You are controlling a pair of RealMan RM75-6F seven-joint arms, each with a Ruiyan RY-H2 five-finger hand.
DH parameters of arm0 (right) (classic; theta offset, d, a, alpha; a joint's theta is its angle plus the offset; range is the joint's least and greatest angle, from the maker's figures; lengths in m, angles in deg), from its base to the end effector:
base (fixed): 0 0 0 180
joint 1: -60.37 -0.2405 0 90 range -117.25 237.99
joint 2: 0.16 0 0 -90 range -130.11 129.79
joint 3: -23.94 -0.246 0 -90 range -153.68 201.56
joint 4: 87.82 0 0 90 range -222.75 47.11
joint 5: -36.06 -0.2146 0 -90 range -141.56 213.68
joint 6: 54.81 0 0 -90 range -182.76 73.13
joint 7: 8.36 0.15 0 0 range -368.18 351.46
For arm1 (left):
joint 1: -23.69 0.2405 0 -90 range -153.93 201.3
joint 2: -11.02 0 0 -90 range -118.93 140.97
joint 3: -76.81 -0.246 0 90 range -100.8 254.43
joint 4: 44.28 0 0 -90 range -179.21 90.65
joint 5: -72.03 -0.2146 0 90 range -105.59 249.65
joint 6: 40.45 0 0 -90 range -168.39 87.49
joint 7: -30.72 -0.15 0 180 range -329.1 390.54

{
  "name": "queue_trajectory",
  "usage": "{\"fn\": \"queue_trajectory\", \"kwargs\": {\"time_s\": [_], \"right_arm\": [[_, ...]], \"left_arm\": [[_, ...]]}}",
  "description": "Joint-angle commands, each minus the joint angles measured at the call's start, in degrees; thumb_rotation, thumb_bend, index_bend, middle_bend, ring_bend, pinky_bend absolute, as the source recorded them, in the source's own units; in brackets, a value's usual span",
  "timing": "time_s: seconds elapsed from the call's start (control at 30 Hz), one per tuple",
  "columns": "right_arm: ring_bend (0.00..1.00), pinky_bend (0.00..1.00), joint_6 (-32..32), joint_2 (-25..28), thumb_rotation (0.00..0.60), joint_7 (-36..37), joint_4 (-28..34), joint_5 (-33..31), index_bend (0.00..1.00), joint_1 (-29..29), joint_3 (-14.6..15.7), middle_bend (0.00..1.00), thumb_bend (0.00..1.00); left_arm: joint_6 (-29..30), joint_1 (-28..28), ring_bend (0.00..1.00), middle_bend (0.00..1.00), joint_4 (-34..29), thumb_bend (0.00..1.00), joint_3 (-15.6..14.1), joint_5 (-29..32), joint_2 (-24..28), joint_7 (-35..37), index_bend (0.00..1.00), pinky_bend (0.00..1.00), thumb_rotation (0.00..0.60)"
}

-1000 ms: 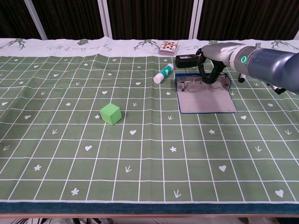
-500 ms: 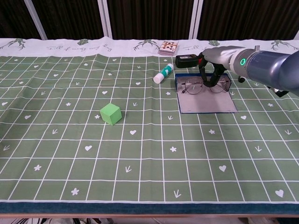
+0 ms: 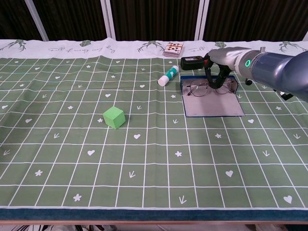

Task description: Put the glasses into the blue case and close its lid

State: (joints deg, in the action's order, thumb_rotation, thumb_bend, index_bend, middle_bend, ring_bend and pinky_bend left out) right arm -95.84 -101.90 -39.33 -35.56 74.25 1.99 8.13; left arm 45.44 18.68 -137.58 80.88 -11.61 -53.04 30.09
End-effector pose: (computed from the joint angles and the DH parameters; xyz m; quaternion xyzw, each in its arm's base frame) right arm -0.1417 -0.4519 -0.0461 0.7138 -0.3963 0.2631 0.5140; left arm -0.3028 0.1915 0.1565 -0.5746 -0.3872 -0.3960 0.6026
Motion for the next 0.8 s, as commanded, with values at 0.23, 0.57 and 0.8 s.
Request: {"fn": "queue_trajectory", "kwargs": {"time_s": [0.23,0.57,0.8], "right_arm": [[0.03,0.17,0.32,0.86,0.600,-1.62,1.51,-1.97,0.58,0.31,0.39,0.01,0.53],[0.02,0.17,-0.37,1.62,0.600,-2.47,3.20,-2.56,0.39,0.31,0.90,0.01,0.53],[0.02,0.17,-1.32,2.11,0.600,-3.39,4.17,-3.56,0.32,0.23,0.86,0.00,0.52]], "left_arm": [[0.01,0.01,0.00,0.00,0.00,0.31,-0.03,-0.03,-0.03,-0.07,0.12,0.00,0.600],[0.03,0.04,0.00,0.00,-0.02,0.31,-0.04,0.01,-0.04,-0.25,0.12,0.00,0.600],[0.00,0.03,0.00,0.00,-0.05,0.31,-0.08,-0.02,-0.05,-0.35,0.12,0.00,0.600]]}}
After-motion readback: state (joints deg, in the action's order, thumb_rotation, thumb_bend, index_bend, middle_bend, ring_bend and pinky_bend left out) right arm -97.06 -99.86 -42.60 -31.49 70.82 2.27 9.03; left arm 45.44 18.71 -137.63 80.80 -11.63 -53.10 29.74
